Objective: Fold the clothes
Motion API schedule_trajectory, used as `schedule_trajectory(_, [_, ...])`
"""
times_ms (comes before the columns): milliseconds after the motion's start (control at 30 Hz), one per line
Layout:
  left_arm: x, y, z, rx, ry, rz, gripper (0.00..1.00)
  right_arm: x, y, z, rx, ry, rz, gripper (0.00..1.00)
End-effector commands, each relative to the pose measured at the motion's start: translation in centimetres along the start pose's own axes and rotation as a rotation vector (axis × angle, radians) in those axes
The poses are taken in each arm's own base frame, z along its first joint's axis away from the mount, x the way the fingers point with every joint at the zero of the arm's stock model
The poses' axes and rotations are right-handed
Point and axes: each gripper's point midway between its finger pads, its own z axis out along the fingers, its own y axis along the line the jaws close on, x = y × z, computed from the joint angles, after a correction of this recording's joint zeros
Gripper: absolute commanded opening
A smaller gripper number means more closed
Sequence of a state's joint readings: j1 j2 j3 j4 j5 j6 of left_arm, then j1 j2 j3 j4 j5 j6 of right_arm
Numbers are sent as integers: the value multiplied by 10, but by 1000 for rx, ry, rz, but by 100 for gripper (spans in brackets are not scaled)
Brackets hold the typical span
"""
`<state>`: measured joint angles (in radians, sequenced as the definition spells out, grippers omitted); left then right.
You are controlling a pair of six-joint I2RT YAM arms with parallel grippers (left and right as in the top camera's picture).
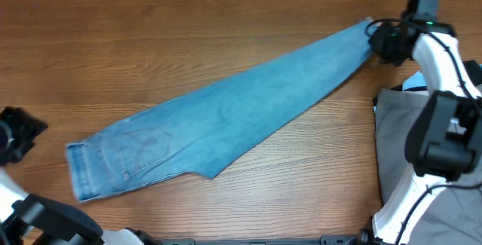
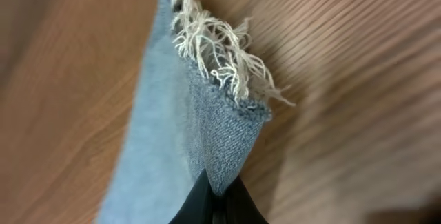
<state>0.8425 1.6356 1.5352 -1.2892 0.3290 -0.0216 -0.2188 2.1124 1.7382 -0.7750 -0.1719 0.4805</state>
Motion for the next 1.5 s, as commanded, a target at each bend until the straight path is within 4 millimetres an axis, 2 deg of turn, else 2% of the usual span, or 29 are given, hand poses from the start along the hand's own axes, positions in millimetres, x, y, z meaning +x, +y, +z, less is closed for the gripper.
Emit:
schedule_trajectory(0, [19, -32, 15, 44, 54, 111, 45, -17, 16, -30, -11, -84, -6, 4])
schedule_trajectory(100, [40, -53, 41, 61, 121, 222, 31, -16, 16, -32, -10, -82, -5, 4])
schedule_trajectory(167, [64, -64, 61, 66, 190, 296, 18, -15, 15, -32, -8, -79, -5, 4])
schedule_trajectory(233, [85, -66, 79, 40, 246, 336, 4, -15, 15, -32, -7, -78, -4, 4])
schedule_trajectory(267, [92, -63, 86, 4, 263, 335, 4, -15, 15, -32, -7, -78, -4, 4])
schedule_trajectory(400, [105, -30, 95, -197, 290, 209, 4, -16, 14, -32, -6, -78, -2, 4])
schedule_trajectory(567, [115, 7, 98, -306, 317, 110, 6, -16, 14, -32, -6, -79, -2, 4])
schedule_trajectory(733, [141, 62, 114, -455, 329, -59, 15, -16, 14, -32, -6, -79, -2, 4])
schedule_trajectory(800, [152, 86, 117, -511, 326, -146, 16, -16, 14, -32, -6, -79, -2, 4])
schedule_trajectory(867, [157, 100, 120, -510, 318, -210, 16, -16, 14, -32, -6, -79, -2, 4])
schedule_trajectory(933, [157, 114, 123, -504, 292, -272, 15, -16, 14, -32, -6, -79, -2, 4])
schedule_trajectory(1033, [147, 119, 127, -437, 243, -338, 15, -17, 15, -35, -8, -86, -49, 4])
schedule_trajectory(1200, [128, 106, 137, -302, 187, -306, 17, -22, 19, -53, -13, -117, -111, 4])
schedule_trajectory(1300, [117, 99, 141, -249, 149, -293, 23, -28, 17, -69, -15, -144, -100, 4])
schedule_trajectory(1467, [87, 70, 149, -64, 51, -233, 23, -30, 4, -91, -3, -147, -49, 4])
